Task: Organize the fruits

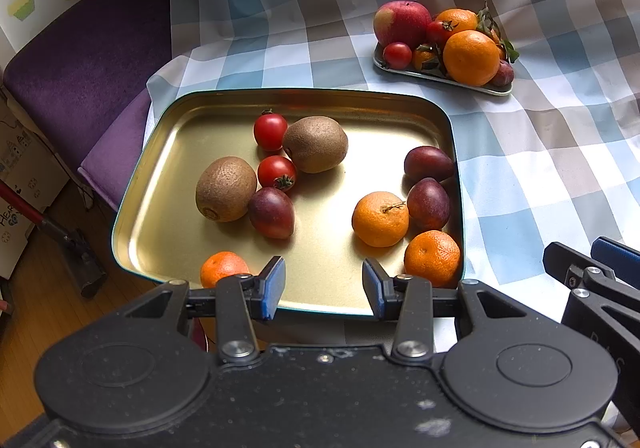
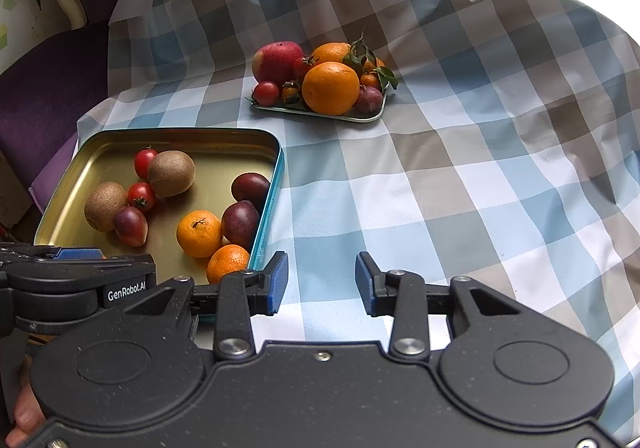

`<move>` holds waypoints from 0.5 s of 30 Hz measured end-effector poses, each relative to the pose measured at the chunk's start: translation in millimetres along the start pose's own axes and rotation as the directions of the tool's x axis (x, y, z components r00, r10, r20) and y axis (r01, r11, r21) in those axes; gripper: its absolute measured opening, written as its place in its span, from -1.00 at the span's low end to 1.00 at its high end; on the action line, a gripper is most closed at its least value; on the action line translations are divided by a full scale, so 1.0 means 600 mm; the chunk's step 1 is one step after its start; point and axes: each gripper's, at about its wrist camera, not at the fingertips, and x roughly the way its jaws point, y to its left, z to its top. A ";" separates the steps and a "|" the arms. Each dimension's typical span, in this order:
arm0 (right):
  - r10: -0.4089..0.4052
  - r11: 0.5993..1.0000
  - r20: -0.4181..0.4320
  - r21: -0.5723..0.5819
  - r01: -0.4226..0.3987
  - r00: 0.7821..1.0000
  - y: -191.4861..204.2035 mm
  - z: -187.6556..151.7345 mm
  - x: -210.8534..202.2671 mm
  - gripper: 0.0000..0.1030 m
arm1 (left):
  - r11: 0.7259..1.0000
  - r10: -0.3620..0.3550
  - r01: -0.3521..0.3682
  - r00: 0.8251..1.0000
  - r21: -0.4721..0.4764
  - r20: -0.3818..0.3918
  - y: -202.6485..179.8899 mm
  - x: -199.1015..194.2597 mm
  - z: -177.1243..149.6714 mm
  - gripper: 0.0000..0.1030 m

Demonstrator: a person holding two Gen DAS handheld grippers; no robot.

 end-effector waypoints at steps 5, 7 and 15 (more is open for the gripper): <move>-0.003 1.000 0.002 0.002 0.003 1.000 -0.001 -0.001 0.000 -0.10 | 1.000 -0.005 0.005 1.000 -0.002 0.002 0.001 -0.001 0.001 -0.16; -0.004 1.000 0.000 0.002 0.004 1.000 0.000 -0.001 0.000 -0.10 | 1.000 -0.008 0.008 1.000 -0.004 0.004 0.002 -0.002 0.001 -0.16; -0.011 1.000 -0.005 -0.008 0.011 1.000 0.002 -0.003 0.004 -0.10 | 1.000 -0.021 0.021 1.000 -0.008 0.011 0.006 -0.006 0.000 -0.16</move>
